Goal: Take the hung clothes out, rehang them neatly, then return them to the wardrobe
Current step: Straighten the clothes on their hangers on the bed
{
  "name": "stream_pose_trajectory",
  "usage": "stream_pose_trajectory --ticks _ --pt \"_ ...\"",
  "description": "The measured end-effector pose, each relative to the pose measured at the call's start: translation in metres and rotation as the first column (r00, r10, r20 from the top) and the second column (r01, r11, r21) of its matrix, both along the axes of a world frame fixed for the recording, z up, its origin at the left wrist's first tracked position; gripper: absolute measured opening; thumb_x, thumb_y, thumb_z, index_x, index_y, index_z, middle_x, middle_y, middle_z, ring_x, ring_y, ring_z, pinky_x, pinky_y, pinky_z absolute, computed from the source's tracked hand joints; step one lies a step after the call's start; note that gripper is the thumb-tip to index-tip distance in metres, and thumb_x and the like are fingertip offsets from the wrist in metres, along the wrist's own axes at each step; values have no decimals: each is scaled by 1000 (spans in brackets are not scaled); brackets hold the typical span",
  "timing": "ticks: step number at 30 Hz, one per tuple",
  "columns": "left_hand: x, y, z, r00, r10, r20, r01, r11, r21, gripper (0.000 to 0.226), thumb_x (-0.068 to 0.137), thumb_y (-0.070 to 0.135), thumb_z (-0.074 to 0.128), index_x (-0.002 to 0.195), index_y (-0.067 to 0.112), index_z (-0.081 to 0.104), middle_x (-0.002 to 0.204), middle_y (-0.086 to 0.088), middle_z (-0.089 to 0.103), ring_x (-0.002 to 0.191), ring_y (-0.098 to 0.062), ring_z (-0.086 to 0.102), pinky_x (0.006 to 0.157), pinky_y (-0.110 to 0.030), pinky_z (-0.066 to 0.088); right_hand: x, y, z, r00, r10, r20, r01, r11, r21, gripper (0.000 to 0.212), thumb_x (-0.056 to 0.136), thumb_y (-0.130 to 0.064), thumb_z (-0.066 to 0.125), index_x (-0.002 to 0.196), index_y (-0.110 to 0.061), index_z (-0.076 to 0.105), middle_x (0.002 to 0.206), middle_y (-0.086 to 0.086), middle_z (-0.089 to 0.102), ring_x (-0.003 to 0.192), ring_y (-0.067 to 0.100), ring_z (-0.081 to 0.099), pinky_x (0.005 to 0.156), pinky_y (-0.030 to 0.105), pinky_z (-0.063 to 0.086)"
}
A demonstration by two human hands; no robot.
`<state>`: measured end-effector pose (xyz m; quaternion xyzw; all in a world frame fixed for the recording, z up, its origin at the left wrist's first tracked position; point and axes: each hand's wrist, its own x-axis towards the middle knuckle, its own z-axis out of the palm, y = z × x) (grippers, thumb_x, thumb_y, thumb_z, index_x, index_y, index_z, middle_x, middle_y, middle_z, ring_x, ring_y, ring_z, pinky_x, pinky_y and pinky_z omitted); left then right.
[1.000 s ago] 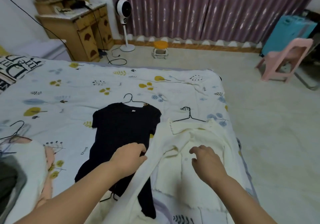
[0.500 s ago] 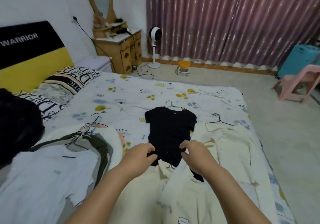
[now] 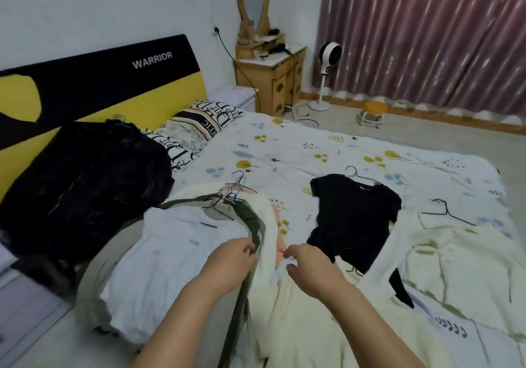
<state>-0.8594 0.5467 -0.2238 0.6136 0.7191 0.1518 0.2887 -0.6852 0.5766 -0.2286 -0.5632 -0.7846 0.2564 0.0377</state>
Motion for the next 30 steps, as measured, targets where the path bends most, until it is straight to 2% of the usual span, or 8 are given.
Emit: stream_pose_trajectory --ticks 4,9,16,22,27,30 --pt "-26 6 -9 995 99 5 -99 994 -44 35 95 33 48 128 21 50 131 1 52 115 -15 50 92 -24 40 -28 22 -7 998 58 -3 -58 998 -28 35 93 -16 44 126 -21 55 128 5 53 118 23 49 93 31 41" --pt "-55 13 -29 979 205 9 -204 976 -70 35 95 32 47 128 19 49 131 2 51 115 -13 49 90 -18 36 -62 52 -25 990 139 37 -137 989 -58 36 91 -13 42 124 -18 56 124 9 55 116 27 50 90 34 44" --pt "-105 30 -63 959 282 19 -276 949 -151 34 95 32 47 127 20 49 130 3 51 114 -12 49 92 -19 36 -111 92 -57 985 164 58 -156 980 -124 43 88 -8 42 129 -18 51 128 9 53 117 26 49 90 31 42" --pt "-164 85 -91 977 214 6 -210 962 -176 35 95 29 47 128 17 50 130 0 51 117 -15 49 95 -21 37 -164 136 -87 991 104 81 -91 984 -152 44 89 -8 40 131 -17 49 128 9 51 119 27 48 90 32 42" --pt "-225 141 -122 993 119 -18 -121 972 -199 34 95 26 47 128 16 50 130 -3 51 117 -17 50 96 -21 37 -208 164 -126 991 -21 134 48 979 -200 42 92 -12 42 134 -15 46 130 9 49 120 26 46 93 30 42" --pt "-257 171 -148 995 40 -88 -58 975 -216 37 96 27 46 131 18 47 133 -3 48 121 -17 47 101 -28 37 -229 178 -154 978 -105 181 144 965 -218 40 89 -9 42 128 -12 48 128 10 49 118 27 47 92 34 45"
